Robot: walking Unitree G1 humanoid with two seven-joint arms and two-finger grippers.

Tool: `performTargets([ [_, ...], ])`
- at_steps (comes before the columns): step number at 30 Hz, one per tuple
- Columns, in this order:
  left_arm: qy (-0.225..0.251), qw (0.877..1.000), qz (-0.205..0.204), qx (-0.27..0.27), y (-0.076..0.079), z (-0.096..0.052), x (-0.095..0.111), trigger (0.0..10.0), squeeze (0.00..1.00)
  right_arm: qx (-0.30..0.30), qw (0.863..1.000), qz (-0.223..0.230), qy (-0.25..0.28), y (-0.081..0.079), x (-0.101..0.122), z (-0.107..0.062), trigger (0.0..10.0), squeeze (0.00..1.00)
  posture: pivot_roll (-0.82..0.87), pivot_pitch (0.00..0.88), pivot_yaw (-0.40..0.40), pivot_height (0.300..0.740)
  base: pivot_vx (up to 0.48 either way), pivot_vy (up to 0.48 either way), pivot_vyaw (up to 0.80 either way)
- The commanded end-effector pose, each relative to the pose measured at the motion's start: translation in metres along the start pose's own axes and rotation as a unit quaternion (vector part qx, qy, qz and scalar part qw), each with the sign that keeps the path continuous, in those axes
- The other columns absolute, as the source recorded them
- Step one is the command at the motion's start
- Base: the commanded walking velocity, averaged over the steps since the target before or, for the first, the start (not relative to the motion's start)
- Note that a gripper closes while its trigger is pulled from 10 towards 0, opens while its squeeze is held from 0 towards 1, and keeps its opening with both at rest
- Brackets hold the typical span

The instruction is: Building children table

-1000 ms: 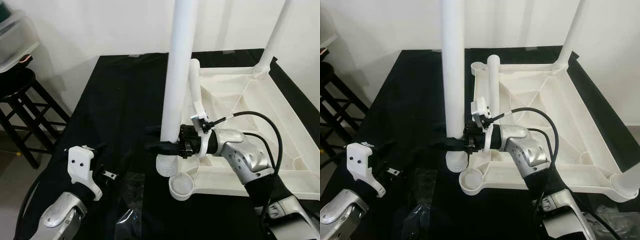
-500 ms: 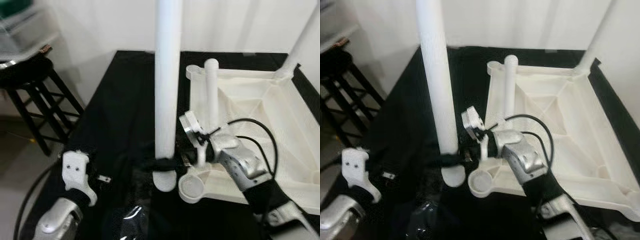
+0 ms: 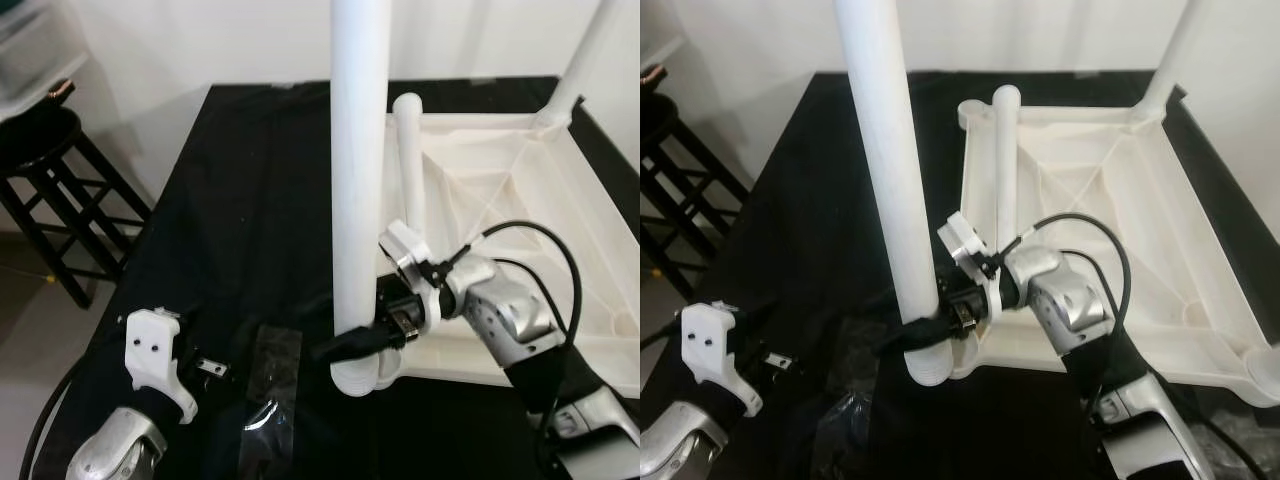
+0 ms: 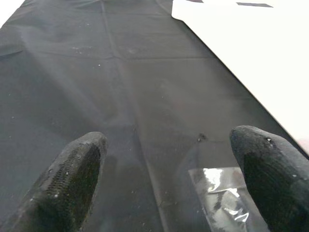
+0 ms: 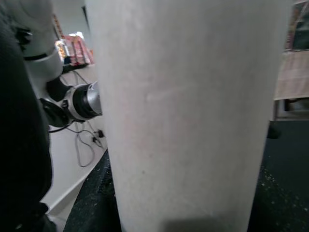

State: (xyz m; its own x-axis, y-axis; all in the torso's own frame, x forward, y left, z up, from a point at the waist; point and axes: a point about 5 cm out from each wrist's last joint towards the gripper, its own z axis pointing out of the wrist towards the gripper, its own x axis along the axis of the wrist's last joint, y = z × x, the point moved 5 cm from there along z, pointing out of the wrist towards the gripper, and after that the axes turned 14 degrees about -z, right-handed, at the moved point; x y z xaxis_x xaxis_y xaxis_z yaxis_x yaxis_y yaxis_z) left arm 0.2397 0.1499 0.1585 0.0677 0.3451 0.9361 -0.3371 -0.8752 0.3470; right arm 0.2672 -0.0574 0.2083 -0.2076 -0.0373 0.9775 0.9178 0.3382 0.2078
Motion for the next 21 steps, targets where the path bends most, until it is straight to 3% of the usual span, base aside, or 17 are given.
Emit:
performTargets([
  [1, -0.005, 1.000, -0.005, -0.003, 0.003, -0.006, 0.002, 10.0, 0.00, 0.026, 1.000, 0.003, 0.007, -0.002, 0.007, 0.002, 10.0, 0.00, 0.05, 0.308, 0.059, 0.740, 0.000, 0.000, 0.00],
  [17, -0.006, 1.000, -0.021, -0.017, 0.025, -0.034, 0.018, 10.0, 0.00, 0.102, 0.995, 0.011, 0.011, -0.005, 0.044, 0.001, 10.0, 0.00, 0.10, 0.433, 0.077, 0.740, 0.000, 0.000, 0.00],
  [21, -0.008, 1.000, -0.023, -0.014, 0.025, -0.037, 0.020, 10.0, 0.00, 0.132, 0.991, 0.021, 0.008, -0.018, 0.045, 0.004, 10.0, 0.00, 0.10, 0.440, 0.075, 0.740, 0.000, 0.000, 0.00],
])
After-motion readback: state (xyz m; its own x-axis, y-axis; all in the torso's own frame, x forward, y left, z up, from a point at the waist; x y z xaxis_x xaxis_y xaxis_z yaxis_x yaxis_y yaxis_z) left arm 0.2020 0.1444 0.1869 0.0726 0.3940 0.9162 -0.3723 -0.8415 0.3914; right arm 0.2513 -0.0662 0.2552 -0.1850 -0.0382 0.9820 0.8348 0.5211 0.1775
